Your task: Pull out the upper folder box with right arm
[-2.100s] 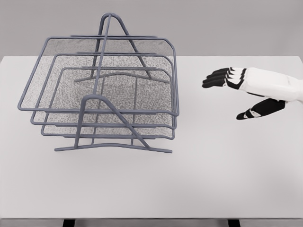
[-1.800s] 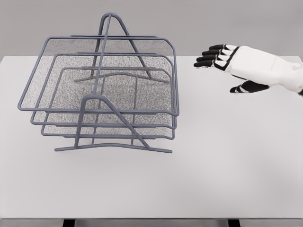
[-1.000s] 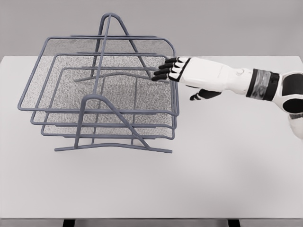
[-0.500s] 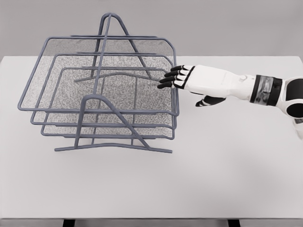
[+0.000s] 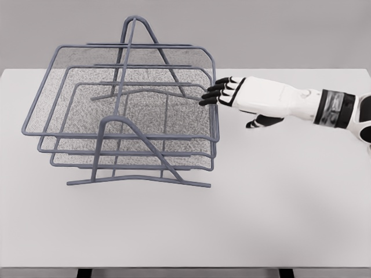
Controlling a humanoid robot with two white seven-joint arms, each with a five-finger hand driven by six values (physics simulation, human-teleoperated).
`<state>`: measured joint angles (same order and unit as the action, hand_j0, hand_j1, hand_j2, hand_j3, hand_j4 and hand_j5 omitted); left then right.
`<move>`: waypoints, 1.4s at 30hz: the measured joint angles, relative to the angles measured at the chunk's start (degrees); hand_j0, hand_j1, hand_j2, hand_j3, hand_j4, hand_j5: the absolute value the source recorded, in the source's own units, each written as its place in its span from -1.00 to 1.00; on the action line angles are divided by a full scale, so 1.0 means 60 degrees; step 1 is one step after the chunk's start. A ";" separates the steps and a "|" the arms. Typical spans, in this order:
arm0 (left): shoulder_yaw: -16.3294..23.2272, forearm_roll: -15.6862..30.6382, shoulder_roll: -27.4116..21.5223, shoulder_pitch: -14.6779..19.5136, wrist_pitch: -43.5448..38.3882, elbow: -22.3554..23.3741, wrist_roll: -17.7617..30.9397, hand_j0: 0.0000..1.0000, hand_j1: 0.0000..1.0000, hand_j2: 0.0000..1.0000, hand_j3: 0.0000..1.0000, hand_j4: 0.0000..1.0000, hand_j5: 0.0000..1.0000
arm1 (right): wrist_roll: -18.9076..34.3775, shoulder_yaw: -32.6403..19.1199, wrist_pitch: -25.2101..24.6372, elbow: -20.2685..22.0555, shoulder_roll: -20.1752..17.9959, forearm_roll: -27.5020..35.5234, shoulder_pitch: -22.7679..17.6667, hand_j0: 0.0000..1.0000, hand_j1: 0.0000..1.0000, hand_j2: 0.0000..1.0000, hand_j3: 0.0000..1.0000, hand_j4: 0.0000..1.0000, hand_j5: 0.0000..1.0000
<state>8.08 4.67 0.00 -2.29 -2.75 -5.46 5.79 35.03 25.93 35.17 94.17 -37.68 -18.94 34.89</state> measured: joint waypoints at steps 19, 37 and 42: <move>0.0000 -0.0002 0.0000 0.0000 -0.0002 0.0000 0.0000 1.00 1.00 1.00 1.00 1.00 1.00 | -0.0008 0.0402 -0.0019 -0.0549 0.0605 -0.0216 -0.0161 1.00 1.00 1.00 1.00 1.00 1.00; 0.0000 -0.0001 0.0000 0.0000 -0.0002 0.0000 0.0000 1.00 1.00 1.00 1.00 1.00 1.00 | -0.0010 0.0065 -0.0043 -0.0171 -0.0403 0.0126 -0.0498 1.00 1.00 1.00 1.00 1.00 1.00; 0.0000 -0.0001 0.0000 0.0000 -0.0005 0.0000 0.0000 1.00 1.00 1.00 1.00 1.00 1.00 | -0.0012 -0.0236 -0.0039 -0.0010 -0.0627 0.0094 -0.0835 1.00 1.00 1.00 1.00 1.00 1.00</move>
<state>8.08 4.66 0.00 -2.29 -2.78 -5.46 5.79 34.96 24.51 34.94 94.11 -41.44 -18.37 29.88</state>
